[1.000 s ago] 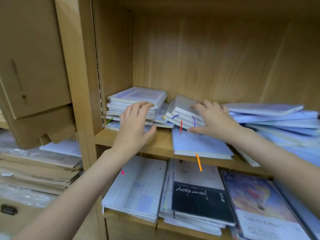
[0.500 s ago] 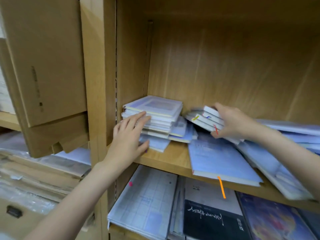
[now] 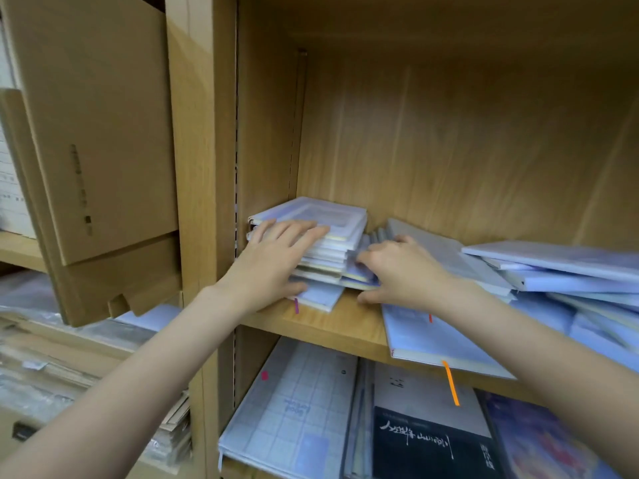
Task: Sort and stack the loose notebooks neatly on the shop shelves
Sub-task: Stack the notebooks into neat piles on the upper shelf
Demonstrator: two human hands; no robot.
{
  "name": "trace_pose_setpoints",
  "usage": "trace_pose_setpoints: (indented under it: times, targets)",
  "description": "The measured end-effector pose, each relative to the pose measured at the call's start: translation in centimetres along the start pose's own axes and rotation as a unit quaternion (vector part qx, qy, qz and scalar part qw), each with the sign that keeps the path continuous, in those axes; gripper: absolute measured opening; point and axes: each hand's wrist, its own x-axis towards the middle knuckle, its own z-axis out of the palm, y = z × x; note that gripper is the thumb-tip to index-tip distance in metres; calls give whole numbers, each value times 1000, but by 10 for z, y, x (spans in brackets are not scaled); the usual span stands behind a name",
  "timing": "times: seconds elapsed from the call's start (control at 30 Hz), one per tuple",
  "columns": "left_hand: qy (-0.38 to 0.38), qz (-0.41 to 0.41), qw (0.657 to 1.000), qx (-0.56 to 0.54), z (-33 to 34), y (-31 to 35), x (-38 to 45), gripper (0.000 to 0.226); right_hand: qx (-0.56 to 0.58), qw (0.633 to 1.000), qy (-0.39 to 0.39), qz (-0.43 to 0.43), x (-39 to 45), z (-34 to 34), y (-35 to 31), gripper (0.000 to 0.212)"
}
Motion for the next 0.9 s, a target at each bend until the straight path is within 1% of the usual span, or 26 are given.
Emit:
trace_pose_setpoints:
  times: [0.1,0.17,0.27,0.37,0.4,0.43,0.5,0.6,0.67,0.73,0.8,0.83,0.9]
  targets:
    - [37,7,999,2,2,-5,0,79,-69,997,29,7,0,7,1,40]
    - [53,11,998,18,2,-9,2,77,-98,992,80,-2,-1,11,-1,35]
    - [101,5,994,44,0,-12,7,72,-91,985,150,-8,-1,23,4,28]
    - [135,-24,990,28,-8,-13,24,68,-66,975,211,27,6,24,13,11]
    - [139,-31,990,19,-12,-14,31,67,-48,970,233,42,11,21,16,11]
    - [136,-37,990,13,-16,-15,37,66,-27,967,245,61,15,15,20,12]
    - [123,-41,991,12,-22,-18,45,66,-3,970,225,97,23,3,25,12]
    - [102,-52,993,5,-30,-21,52,65,-9,969,228,100,27,-2,31,21]
    - [98,-62,993,-1,-35,-21,53,64,-12,967,235,102,29,-5,33,21]
    - [84,-72,994,-9,-38,-22,54,63,2,957,272,98,32,-6,35,12]
    - [74,-79,993,-38,-42,-24,55,62,43,934,345,82,33,-8,39,7]
    - [67,-85,992,-65,-44,-25,54,61,67,929,356,74,31,-10,39,10]
    - [61,-92,986,-123,-44,-23,49,59,94,932,347,45,24,-12,41,15]
